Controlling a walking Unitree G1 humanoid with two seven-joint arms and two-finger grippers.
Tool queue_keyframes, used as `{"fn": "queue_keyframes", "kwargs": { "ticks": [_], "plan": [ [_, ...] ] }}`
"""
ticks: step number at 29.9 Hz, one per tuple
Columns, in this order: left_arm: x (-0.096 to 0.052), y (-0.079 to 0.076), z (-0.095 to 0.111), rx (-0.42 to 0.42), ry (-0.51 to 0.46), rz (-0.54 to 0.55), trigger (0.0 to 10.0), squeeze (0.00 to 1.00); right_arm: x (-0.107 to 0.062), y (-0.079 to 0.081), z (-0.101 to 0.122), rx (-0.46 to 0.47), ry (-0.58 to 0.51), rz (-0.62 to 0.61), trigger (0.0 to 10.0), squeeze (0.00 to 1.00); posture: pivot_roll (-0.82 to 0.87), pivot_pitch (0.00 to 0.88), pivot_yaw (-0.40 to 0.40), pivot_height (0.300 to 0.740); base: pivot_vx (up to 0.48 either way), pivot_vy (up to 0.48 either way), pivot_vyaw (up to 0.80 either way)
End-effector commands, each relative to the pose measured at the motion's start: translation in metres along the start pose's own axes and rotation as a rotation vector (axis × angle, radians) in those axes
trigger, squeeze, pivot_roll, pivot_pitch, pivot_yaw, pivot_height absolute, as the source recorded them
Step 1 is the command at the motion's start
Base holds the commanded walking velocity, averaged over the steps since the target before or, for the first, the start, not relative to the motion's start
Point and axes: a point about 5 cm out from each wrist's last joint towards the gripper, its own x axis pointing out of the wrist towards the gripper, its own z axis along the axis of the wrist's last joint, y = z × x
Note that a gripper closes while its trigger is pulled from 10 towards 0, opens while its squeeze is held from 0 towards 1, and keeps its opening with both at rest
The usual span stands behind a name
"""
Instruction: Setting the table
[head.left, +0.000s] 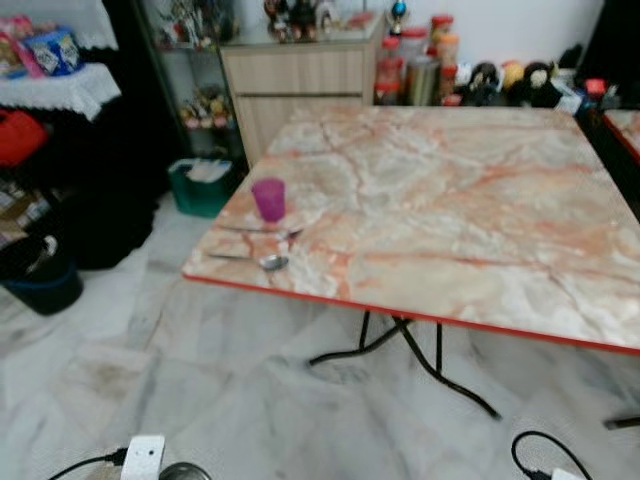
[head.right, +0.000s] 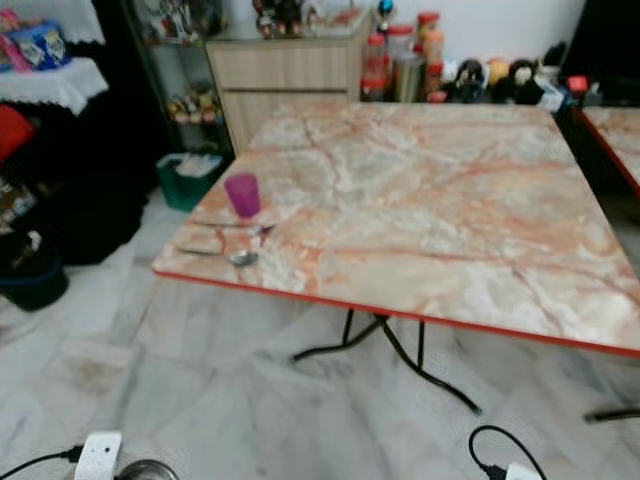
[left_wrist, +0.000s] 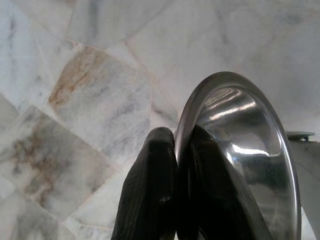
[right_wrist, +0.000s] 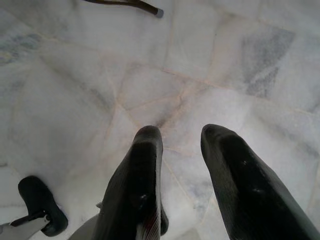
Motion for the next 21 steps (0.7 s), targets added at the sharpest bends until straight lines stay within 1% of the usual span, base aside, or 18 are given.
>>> {"fn": "queue_keyframes", "kwargs": {
  "ticks": [1, 10, 12, 21],
  "plan": [
    [0.0000, 0.0028, 0.0019, 0.003, -0.001, 0.007, 10.0, 0.00, -0.0002, 0.0005, -0.0012, 0.008, 0.000, 0.002, 10.0, 0.00, 0.00, 0.016, 0.062, 0.740, 0.000, -0.289, 0.00],
    [0.0002, 0.0042, 0.0038, 0.009, -0.002, 0.008, 10.0, 0.00, -0.0002, 0.0009, -0.0013, 0.014, 0.000, 0.001, 10.0, 0.00, 0.00, 0.018, 0.065, 0.740, 0.000, -0.292, 0.00],
    [0.0004, 0.0043, 0.0054, 0.008, -0.005, 0.009, 10.0, 0.00, -0.0002, 0.0008, -0.0005, 0.020, -0.005, -0.001, 10.0, 0.00, 0.00, 0.033, 0.063, 0.740, 0.000, -0.291, 0.00],
    [0.0009, 0.0032, 0.0074, 0.004, -0.008, 0.010, 10.0, 0.00, 0.0001, 0.0003, 0.0010, 0.006, -0.003, -0.002, 10.0, 0.00, 0.01, 0.048, 0.058, 0.740, 0.000, -0.318, 0.00]
  ]
}}
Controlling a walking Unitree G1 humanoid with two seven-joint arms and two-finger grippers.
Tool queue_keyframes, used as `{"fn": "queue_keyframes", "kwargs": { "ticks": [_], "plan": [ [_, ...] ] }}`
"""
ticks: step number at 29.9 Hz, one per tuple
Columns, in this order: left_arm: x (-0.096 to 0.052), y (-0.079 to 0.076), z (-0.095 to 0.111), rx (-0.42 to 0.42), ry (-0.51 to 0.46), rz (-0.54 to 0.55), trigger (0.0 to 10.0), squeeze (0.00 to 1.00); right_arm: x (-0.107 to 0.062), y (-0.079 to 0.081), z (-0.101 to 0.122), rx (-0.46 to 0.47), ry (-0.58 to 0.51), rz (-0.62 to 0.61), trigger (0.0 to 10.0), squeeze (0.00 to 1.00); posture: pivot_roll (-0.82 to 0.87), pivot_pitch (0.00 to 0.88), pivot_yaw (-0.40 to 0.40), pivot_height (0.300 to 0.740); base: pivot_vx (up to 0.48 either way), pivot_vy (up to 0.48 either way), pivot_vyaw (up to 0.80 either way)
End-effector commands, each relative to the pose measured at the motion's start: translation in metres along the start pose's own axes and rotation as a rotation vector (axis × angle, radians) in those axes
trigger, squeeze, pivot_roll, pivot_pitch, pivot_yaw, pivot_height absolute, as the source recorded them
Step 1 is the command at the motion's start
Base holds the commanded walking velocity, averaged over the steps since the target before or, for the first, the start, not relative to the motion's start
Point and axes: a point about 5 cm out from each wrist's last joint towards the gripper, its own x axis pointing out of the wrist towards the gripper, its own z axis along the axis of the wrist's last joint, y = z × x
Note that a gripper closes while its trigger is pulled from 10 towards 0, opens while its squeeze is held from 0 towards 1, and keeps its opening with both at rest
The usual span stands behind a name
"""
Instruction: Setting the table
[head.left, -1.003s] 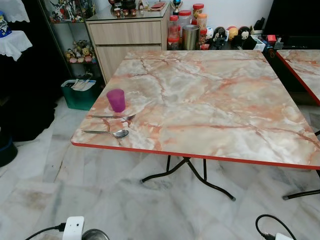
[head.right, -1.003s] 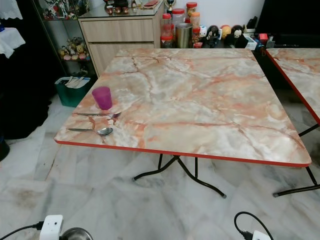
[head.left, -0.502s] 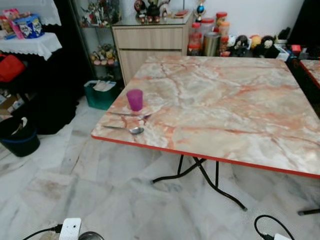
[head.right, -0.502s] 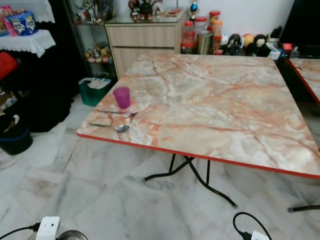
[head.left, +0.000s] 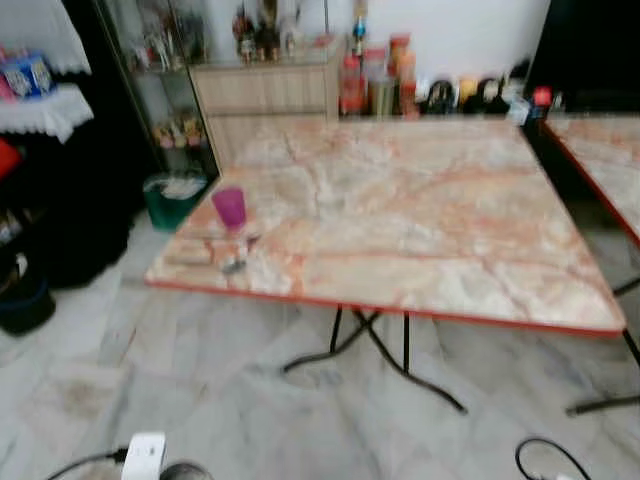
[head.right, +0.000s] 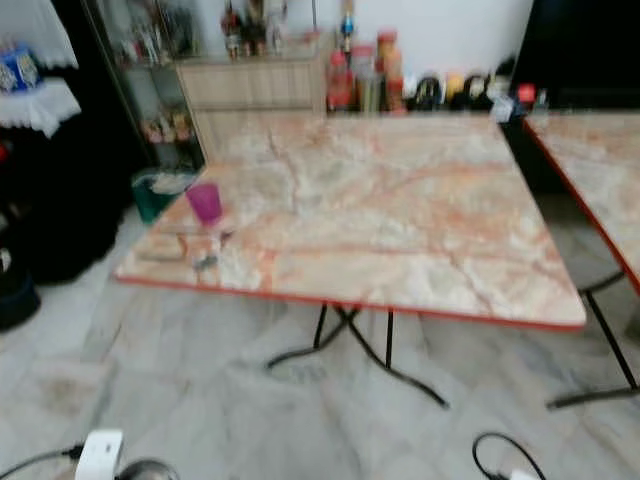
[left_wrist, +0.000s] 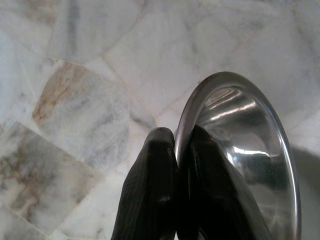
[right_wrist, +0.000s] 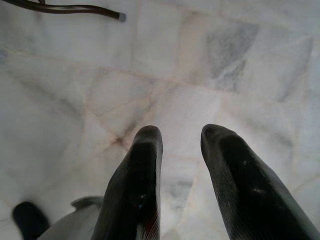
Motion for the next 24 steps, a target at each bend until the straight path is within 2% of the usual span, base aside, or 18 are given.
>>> {"fn": "queue_keyframes", "kwargs": {
  "ticks": [1, 4, 7, 19, 22, 24],
  "plan": [
    [-0.0003, 0.0048, 0.0005, -0.004, 0.007, 0.016, 10.0, 0.00, 0.0008, 0.0081, 0.0043, -0.013, -0.009, 0.019, 10.0, 0.00, 0.01, 0.049, 0.058, 0.740, 0.240, -0.341, 0.44],
    [-0.0001, 0.0036, 0.0007, -0.006, 0.007, 0.016, 10.0, 0.00, 0.0010, 0.0075, 0.0054, -0.030, -0.010, 0.015, 10.0, 0.00, 0.01, 0.057, 0.056, 0.740, 0.241, -0.340, 0.55],
    [0.0000, 0.0028, 0.0004, -0.009, 0.007, 0.015, 10.0, 0.00, 0.0010, 0.0078, 0.0054, -0.005, -0.011, 0.013, 10.0, 0.00, 0.00, 0.061, 0.056, 0.740, 0.244, -0.339, 0.61],
    [-0.0010, 0.0051, -0.0029, -0.016, 0.010, 0.019, 10.0, 0.00, 0.0012, 0.0078, 0.0067, 0.001, -0.013, 0.011, 10.0, 0.00, 0.00, 0.067, 0.053, 0.740, 0.246, -0.339, 0.00],
    [-0.0013, 0.0058, -0.0034, -0.020, 0.009, 0.017, 10.0, 0.00, 0.0010, 0.0083, 0.0055, 0.047, -0.009, 0.007, 10.0, 0.00, 0.00, 0.068, 0.053, 0.740, 0.247, -0.347, 0.00],
    [-0.0014, 0.0062, -0.0036, -0.022, 0.008, 0.017, 10.0, 0.00, 0.0011, 0.0082, 0.0057, 0.038, -0.009, 0.005, 10.0, 0.00, 0.00, 0.068, 0.054, 0.740, 0.247, -0.352, 0.00]
  ]
}}
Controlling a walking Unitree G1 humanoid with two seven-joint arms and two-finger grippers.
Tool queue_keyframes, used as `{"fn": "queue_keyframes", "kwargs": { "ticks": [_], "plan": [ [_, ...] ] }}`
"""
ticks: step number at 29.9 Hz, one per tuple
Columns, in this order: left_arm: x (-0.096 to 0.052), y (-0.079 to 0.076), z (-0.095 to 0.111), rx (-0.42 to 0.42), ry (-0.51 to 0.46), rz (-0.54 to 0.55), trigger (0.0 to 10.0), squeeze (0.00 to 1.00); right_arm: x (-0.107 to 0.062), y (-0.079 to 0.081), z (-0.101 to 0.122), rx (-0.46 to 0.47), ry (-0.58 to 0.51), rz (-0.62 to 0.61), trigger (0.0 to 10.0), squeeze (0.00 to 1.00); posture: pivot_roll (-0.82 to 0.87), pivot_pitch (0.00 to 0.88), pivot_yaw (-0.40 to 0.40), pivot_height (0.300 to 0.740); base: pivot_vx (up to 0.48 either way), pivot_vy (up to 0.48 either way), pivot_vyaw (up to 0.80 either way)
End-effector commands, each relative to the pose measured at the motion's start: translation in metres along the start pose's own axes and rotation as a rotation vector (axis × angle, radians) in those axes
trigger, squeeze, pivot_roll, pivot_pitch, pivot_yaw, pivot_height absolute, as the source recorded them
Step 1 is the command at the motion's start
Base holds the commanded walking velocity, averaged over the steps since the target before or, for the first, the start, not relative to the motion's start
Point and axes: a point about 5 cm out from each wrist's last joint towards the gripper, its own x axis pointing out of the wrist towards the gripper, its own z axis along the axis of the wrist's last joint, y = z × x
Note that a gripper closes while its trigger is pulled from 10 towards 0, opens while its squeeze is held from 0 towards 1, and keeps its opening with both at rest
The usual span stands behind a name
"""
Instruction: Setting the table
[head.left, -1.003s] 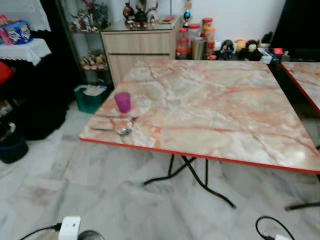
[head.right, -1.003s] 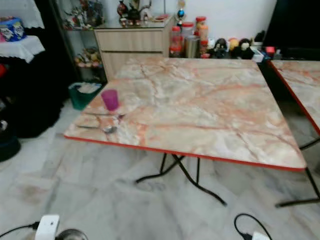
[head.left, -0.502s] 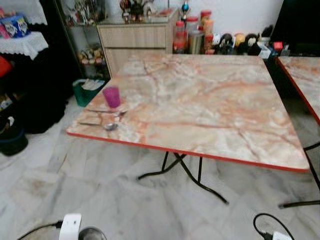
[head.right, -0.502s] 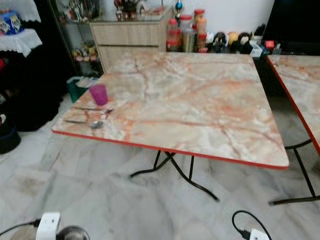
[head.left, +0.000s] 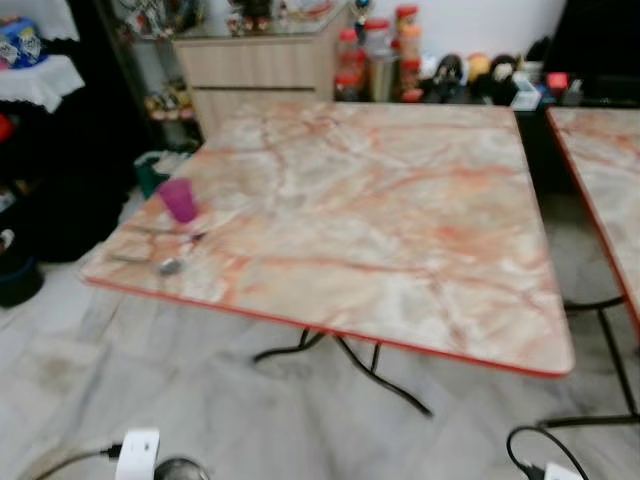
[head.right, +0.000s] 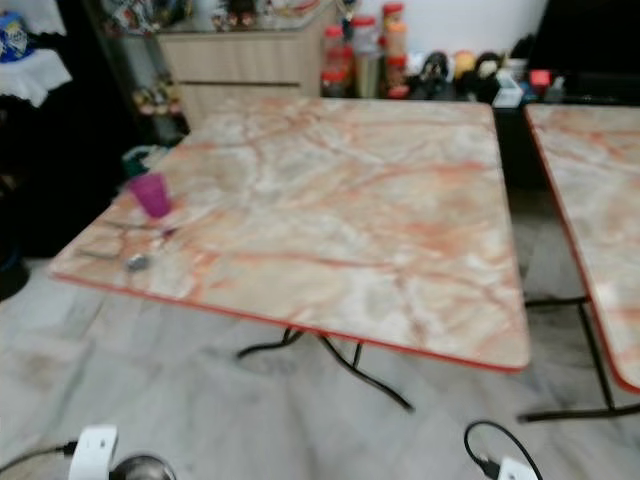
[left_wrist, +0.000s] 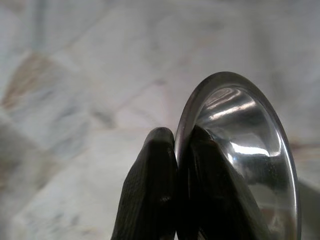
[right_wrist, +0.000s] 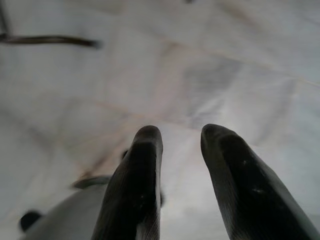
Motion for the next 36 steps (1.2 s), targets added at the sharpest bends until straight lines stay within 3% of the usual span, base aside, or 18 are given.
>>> {"fn": "queue_keyframes", "kwargs": {
  "ticks": [1, 12, 36],
  "plan": [
    [-0.0024, 0.0116, -0.0048, -0.007, 0.016, 0.028, 10.0, 0.00, 0.0010, 0.0071, 0.0068, -0.008, -0.018, 0.014, 10.0, 0.00, 0.00, 0.069, 0.055, 0.740, 0.244, -0.356, 0.00],
    [-0.0031, 0.0131, -0.0064, -0.041, 0.009, 0.019, 10.0, 0.00, 0.0010, 0.0063, 0.0069, -0.010, -0.015, 0.008, 10.0, 0.00, 0.00, 0.069, 0.051, 0.740, 0.000, -0.374, -0.66],
    [-0.0021, 0.0097, -0.0029, -0.033, -0.004, 0.015, 10.0, 0.00, 0.0010, 0.0068, 0.0068, -0.025, -0.016, 0.023, 10.0, 0.00, 0.00, 0.058, 0.050, 0.740, 0.000, -0.389, 0.00]
  ]
}}
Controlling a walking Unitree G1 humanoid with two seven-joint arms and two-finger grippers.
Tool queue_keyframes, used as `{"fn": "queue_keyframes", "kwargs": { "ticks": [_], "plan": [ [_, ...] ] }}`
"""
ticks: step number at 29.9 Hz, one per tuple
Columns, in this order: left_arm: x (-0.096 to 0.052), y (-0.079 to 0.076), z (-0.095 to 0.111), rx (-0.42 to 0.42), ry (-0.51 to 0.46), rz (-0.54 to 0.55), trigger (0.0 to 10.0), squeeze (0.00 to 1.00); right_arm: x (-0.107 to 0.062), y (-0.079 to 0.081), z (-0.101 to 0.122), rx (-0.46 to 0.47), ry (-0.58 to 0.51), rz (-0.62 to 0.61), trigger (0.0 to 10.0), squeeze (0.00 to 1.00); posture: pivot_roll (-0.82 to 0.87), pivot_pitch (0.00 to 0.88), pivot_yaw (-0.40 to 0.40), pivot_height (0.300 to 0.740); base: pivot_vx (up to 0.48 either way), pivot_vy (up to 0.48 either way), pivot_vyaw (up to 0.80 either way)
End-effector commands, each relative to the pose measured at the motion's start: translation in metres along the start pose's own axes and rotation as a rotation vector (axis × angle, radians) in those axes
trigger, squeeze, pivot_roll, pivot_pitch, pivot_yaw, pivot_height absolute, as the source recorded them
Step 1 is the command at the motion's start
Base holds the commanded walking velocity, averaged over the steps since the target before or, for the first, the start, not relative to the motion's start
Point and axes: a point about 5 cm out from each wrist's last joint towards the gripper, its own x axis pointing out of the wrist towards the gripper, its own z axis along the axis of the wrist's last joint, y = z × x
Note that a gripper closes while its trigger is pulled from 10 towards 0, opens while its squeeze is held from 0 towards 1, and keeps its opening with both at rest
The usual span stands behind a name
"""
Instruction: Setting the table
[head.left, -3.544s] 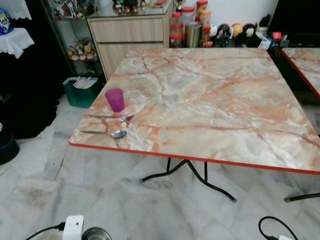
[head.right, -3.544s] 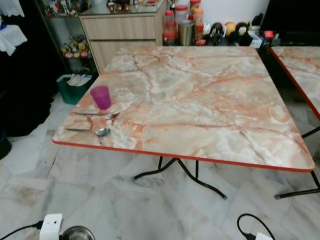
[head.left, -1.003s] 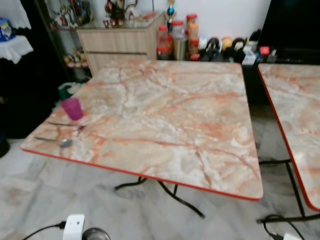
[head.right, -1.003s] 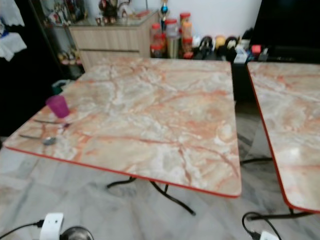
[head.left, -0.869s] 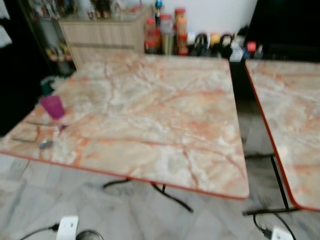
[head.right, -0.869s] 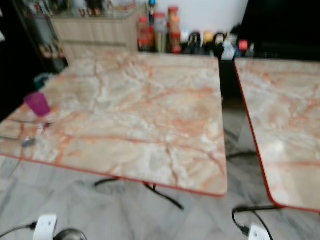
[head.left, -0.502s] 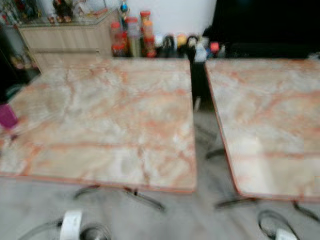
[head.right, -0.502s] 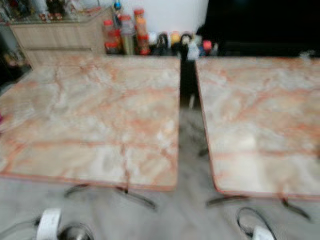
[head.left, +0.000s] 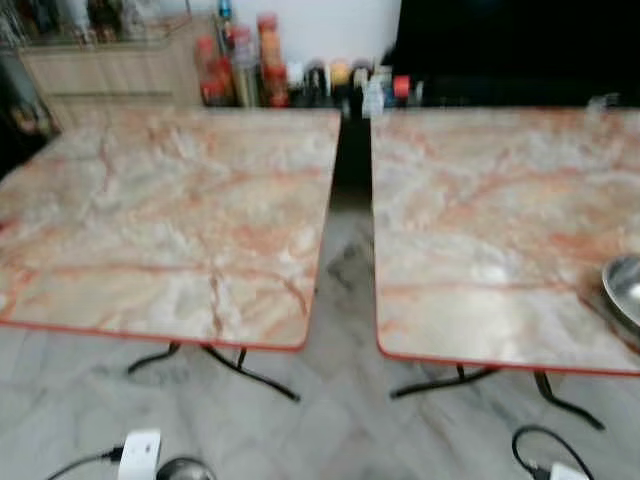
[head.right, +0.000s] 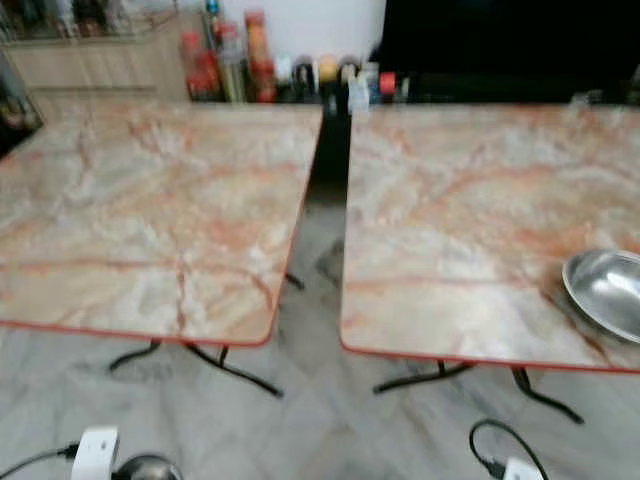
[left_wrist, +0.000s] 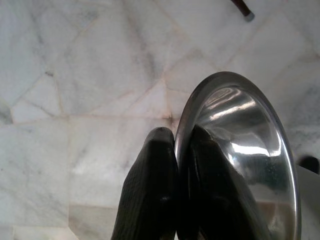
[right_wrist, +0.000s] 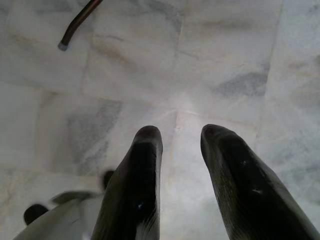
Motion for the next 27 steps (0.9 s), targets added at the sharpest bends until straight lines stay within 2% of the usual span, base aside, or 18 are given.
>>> {"fn": "queue_keyframes", "kwargs": {
  "ticks": [1, 3, 14, 27],
  "plan": [
    [0.0006, -0.0007, 0.0024, 0.004, -0.002, 0.001, 10.0, 0.00, -0.0004, -0.0031, -0.0025, -0.020, 0.009, -0.003, 10.0, 0.00, 0.00, 0.057, 0.051, 0.740, 0.000, -0.368, 0.00],
    [0.0006, -0.0010, 0.0023, 0.004, -0.002, 0.001, 10.0, 0.00, -0.0005, -0.0033, -0.0027, -0.023, 0.010, -0.002, 10.0, 0.00, 0.00, 0.057, 0.050, 0.740, 0.000, -0.366, 0.00],
    [0.0009, -0.0025, 0.0022, 0.002, 0.000, 0.000, 10.0, 0.00, -0.0005, -0.0040, -0.0032, -0.032, 0.013, -0.005, 10.0, 0.00, 0.00, 0.062, 0.050, 0.740, 0.000, -0.365, 0.57],
    [0.0003, -0.0005, 0.0009, -0.006, 0.001, 0.000, 10.0, 0.00, -0.0005, -0.0035, -0.0034, 0.000, 0.016, -0.007, 10.0, 0.00, 0.00, 0.070, 0.048, 0.740, 0.000, -0.366, -0.04]
  ]
}}
